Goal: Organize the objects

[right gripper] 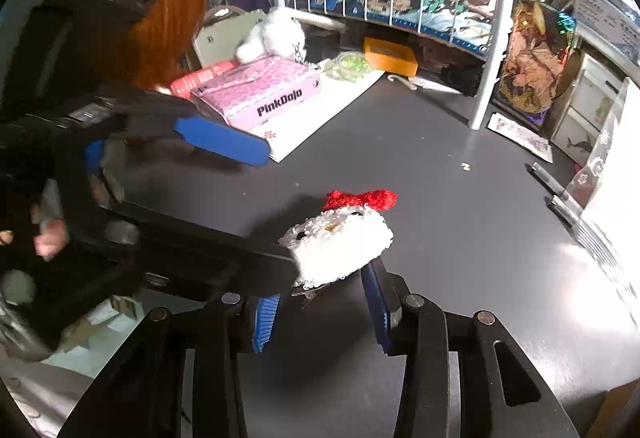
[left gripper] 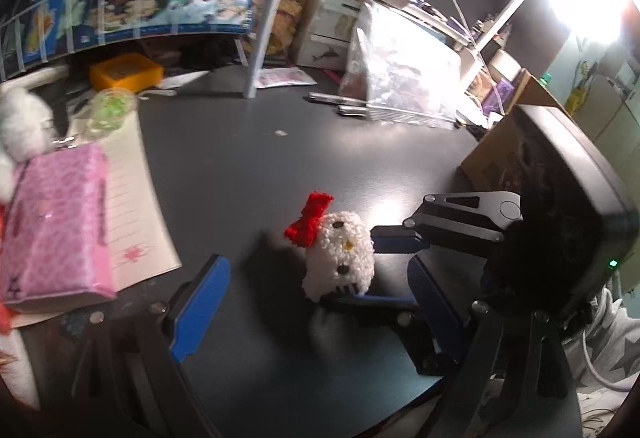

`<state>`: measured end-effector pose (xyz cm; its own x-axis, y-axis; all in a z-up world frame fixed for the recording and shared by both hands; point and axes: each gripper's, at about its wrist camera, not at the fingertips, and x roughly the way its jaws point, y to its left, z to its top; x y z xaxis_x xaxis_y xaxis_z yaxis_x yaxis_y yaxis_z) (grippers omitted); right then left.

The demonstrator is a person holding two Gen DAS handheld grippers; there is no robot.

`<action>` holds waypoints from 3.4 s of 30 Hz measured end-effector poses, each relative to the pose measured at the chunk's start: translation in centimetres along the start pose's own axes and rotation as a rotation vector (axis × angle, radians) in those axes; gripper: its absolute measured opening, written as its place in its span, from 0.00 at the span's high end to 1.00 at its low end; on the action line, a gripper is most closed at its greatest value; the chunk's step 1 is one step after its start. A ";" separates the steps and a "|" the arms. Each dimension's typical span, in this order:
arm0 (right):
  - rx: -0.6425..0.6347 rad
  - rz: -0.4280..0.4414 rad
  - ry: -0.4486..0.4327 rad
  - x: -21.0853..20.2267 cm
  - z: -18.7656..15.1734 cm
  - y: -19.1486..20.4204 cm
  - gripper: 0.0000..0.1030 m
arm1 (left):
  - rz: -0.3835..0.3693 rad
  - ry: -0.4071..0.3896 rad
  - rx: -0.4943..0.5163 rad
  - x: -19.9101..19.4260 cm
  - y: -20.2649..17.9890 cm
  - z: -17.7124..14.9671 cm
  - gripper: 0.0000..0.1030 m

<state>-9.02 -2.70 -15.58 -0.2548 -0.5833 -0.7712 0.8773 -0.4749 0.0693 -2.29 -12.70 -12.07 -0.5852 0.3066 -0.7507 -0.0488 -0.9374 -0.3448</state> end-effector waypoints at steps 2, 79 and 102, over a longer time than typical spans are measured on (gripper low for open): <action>-0.002 0.004 -0.027 -1.3 -0.2 0.1 0.66 | -0.030 0.001 0.010 0.2 -0.8 0.3 0.19; 0.204 -0.513 -0.461 -30.8 -8.3 -11.6 0.00 | 0.143 -0.426 0.253 -2.3 -25.3 9.1 0.00; 0.226 -0.441 -0.480 -30.4 -8.9 -11.4 0.00 | 0.220 -0.506 0.170 -3.8 -22.0 7.1 0.00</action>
<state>-7.68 26.33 1.47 -0.7662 -0.5063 -0.3958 0.5569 -0.8304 -0.0159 -4.73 5.58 2.31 -0.9087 0.0237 -0.4168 0.0125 -0.9964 -0.0841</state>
